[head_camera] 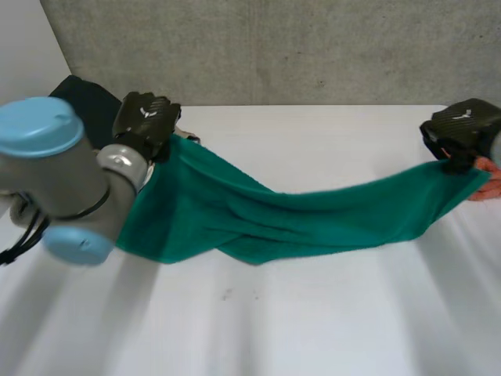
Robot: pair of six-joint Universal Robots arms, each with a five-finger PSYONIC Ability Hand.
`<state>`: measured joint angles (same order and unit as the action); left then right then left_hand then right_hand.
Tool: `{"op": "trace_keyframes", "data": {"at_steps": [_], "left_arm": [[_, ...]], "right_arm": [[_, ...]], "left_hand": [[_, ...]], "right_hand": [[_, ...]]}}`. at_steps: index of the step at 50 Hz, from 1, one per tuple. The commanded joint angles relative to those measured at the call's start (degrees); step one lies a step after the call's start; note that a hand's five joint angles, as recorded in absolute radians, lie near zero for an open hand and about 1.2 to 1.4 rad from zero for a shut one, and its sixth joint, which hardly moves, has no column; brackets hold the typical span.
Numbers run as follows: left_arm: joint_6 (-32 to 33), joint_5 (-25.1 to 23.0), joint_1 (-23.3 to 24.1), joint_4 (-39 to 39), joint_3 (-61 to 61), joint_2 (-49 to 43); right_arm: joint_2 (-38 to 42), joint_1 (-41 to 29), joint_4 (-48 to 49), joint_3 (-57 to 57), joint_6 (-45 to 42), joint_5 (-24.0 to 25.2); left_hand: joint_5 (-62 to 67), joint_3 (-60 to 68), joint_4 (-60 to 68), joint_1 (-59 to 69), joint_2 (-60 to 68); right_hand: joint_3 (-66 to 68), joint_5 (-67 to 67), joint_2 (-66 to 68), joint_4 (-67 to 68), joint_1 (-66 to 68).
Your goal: Fold the laundry.
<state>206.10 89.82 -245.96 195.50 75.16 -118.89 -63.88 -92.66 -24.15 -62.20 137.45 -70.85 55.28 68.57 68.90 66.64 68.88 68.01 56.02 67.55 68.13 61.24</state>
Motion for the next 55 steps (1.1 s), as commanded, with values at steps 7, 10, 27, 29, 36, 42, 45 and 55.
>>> {"op": "trace_keyframes", "data": {"at_steps": [7, 10, 27, 29, 36, 42, 45, 55], "left_arm": [[0.01, -0.35, -0.3, 13.23, -46.84, -15.67], [-0.08, -0.09, -0.66, 16.14, -50.81, -15.59], [-2.72, -3.42, -2.5, 18.87, -5.51, -1.0], [-2.72, -4.3, -2.41, 18.78, -1.26, -0.64], [-2.02, -6.33, -1.71, 17.55, 13.42, -0.12], [-2.1, -6.33, -1.89, 16.06, 18.18, 0.85], [-2.19, -6.24, -2.33, 15.35, 18.27, 1.2], [-2.81, -5.8, -2.41, 15.18, 15.29, 2.61]], "right_arm": [[10.09, -5.87, 41.43, 19.92, 19.6, -9.47], [8.25, -6.22, 47.08, 21.59, 19.87, -13.35], [-2.04, -6.4, 45.07, -1.85, 20.05, -4.4], [-2.13, -6.22, 44.1, -5.55, 19.78, -2.81], [0.76, -2.97, 37.43, -18.65, 17.59, 2.46], [3.4, -0.6, 29.96, -22.97, 9.68, 3.79], [5.77, 0.02, 27.06, -22.53, 9.85, 3.96], [10.79, 0.2, 26.26, -18.05, 20.04, 3.17]], "left_hand": [[14.72, 11.43, 11.1, 13.36, 11.12], [14.72, 11.43, 11.1, 13.36, 11.12], [14.72, 11.43, 11.1, 13.36, 11.12], [14.72, 11.43, 11.1, 13.36, 11.12], [14.72, 11.43, 11.1, 13.36, 11.12], [14.72, 11.43, 11.1, 13.36, 11.12], [14.72, 11.43, 11.1, 13.36, 11.12], [14.72, 11.43, 11.1, 13.36, 11.12]], "right_hand": [[11.99, 13.98, 12.45, 11.87, 18.76], [11.99, 13.98, 12.45, 11.87, 18.76], [11.99, 13.98, 12.45, 11.87, 18.76], [11.99, 13.98, 12.45, 11.87, 18.76], [11.99, 13.98, 12.45, 11.87, 18.76], [11.99, 13.98, 12.45, 11.87, 18.76], [11.99, 13.98, 12.45, 11.87, 18.76], [-5.0, -3.01, -4.55, -5.12, 1.76]]}}
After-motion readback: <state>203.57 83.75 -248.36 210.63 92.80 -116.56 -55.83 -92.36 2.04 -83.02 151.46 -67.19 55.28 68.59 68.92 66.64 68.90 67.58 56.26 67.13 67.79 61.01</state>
